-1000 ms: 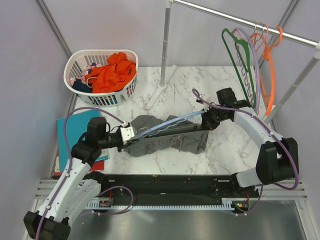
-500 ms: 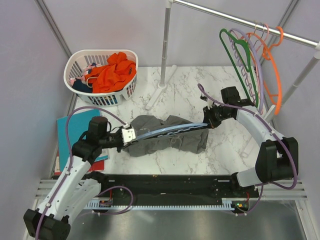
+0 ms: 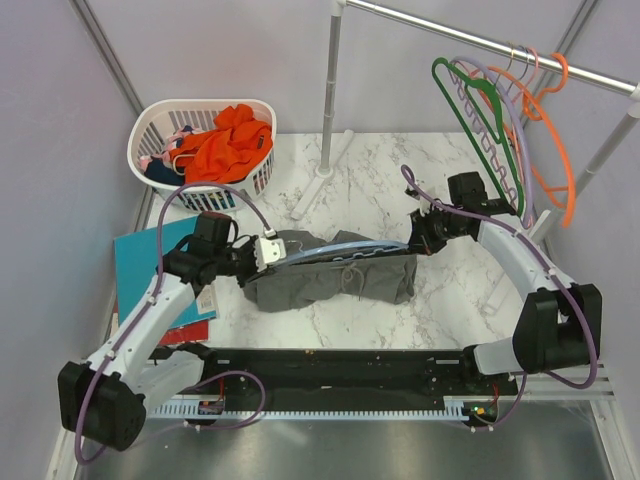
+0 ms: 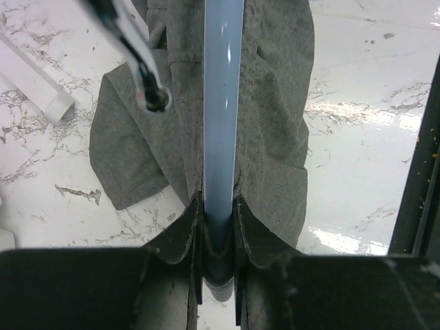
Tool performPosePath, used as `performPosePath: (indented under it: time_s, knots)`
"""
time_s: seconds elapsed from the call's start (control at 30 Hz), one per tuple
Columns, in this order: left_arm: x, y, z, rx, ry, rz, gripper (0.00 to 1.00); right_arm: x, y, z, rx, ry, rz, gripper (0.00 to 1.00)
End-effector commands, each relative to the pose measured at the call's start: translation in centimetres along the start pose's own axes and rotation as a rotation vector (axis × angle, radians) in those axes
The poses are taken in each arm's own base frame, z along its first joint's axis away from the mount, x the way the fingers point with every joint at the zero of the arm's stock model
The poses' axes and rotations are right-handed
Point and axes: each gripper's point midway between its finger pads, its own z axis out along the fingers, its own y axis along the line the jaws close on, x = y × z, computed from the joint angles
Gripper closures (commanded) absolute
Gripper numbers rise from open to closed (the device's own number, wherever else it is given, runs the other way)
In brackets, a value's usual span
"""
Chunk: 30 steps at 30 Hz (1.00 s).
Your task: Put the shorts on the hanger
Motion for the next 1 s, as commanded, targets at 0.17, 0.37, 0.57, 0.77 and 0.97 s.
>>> performPosePath:
  time_s: [0.17, 0.37, 0.57, 0.77, 0.97]
  knots:
    - [6.7, 1.8, -2.3, -0.058, 0.39, -0.032, 0.98, -2.0, -5.5, -5.0, 0.308, -0.038, -0.108, 1.0]
    - [7.2, 3.3, -1.9, -0.054, 0.507, 0.01, 0.98, -2.6, -3.9, -5.8, 0.289, -0.048, -0.152, 1.0]
    - [8.7, 3.9, -2.1, -0.033, 0.618, 0.053, 0.98, -3.0, -3.4, -6.2, 0.319, -0.051, -0.2, 1.0]
    - [10.4, 3.2, -3.5, -0.026, 0.692, 0.097, 0.98, -2.8, -4.3, -6.7, 0.379, -0.036, -0.215, 1.0]
    - [10.8, 3.5, -4.1, -0.048, 0.734, 0.094, 0.98, -3.5, -4.1, -6.8, 0.373, -0.055, -0.226, 1.0]
